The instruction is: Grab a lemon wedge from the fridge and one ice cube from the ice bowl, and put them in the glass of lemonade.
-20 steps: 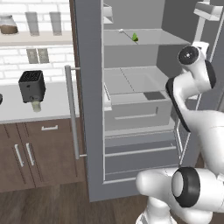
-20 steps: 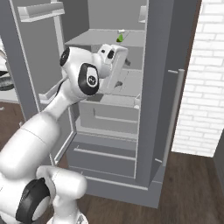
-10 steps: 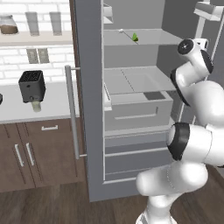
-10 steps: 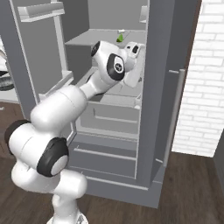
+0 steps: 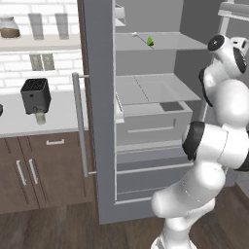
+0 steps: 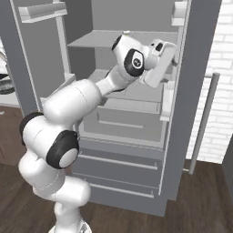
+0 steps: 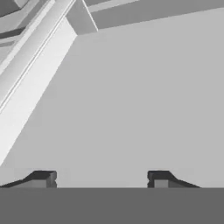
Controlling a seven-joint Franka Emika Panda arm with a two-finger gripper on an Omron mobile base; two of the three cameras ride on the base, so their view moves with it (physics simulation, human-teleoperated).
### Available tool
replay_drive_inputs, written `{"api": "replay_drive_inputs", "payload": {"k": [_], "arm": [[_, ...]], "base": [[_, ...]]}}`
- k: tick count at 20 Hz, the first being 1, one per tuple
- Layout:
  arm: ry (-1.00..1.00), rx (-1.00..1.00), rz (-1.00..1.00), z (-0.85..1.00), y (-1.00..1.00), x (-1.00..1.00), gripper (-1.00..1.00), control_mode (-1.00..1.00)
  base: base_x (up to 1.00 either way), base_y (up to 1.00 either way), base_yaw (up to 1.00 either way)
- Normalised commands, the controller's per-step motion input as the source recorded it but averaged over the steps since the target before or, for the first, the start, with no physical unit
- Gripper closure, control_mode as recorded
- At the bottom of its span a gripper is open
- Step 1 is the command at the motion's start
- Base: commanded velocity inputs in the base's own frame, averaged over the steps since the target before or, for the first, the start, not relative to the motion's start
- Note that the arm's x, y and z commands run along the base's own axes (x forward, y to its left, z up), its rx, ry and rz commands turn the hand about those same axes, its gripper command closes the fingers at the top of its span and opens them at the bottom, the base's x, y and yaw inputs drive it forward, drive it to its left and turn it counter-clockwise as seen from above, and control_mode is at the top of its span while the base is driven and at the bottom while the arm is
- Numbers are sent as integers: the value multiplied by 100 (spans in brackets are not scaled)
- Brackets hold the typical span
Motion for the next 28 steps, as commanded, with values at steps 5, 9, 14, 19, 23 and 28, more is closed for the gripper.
{"api": "replay_drive_inputs", "payload": {"k": [5, 9, 14, 19, 23, 28], "arm": [[-46, 1, 0, -16, 46, -100, -100, -100], [-38, 2, 0, -41, 100, -100, -100, -100], [-29, 14, 0, -19, 96, -82, -100, -100], [-18, 35, 0, -5, 62, -80, -100, -100], [-5, 48, 0, -20, 42, -91, -100, -100], [0, 56, 4, -52, 62, -72, -100, -100]], "base": [[0, 0, 0], [0, 0, 0], [0, 0, 0], [0, 0, 0], [0, 0, 0], [0, 0, 0]]}}
